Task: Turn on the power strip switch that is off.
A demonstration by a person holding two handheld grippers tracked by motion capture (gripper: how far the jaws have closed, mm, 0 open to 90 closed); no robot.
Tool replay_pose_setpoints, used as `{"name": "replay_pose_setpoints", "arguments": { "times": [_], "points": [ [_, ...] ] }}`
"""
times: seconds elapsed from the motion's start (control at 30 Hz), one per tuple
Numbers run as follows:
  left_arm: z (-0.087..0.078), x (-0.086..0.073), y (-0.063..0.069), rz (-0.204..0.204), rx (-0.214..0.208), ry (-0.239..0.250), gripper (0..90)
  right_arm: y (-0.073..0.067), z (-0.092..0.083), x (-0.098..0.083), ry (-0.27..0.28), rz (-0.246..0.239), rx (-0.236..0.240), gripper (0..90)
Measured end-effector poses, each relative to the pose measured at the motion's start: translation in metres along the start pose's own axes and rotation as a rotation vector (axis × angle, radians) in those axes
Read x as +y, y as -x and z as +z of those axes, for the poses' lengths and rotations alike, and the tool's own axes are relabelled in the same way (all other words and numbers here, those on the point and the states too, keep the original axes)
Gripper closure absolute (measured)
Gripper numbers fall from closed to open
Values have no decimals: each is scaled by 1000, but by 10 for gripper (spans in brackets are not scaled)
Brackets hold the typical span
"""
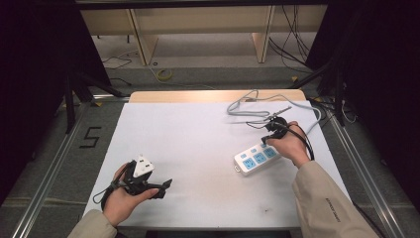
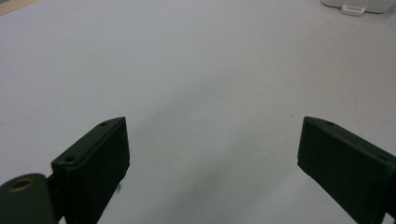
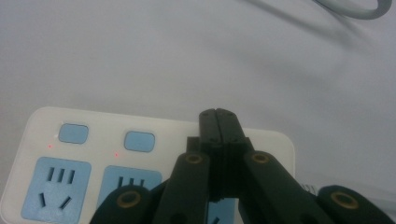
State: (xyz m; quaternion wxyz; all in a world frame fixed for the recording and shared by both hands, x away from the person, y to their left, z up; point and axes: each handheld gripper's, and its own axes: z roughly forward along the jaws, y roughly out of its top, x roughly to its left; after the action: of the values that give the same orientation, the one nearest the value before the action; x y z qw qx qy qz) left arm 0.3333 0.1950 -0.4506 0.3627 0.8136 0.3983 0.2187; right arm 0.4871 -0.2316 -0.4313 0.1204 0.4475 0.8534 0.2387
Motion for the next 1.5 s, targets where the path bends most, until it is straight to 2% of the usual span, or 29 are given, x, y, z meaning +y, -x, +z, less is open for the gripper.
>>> {"name": "replay_pose_setpoints", "arguments": {
  "times": [0.97, 1.5],
  "points": [
    [0, 0, 0, 1, 0, 0, 88, -1, 4, 1, -30, -15, 4, 900],
    [0, 0, 0, 1, 1, 0, 88, -5, 5, 2, -49, -30, -18, 900]
  ]
}}
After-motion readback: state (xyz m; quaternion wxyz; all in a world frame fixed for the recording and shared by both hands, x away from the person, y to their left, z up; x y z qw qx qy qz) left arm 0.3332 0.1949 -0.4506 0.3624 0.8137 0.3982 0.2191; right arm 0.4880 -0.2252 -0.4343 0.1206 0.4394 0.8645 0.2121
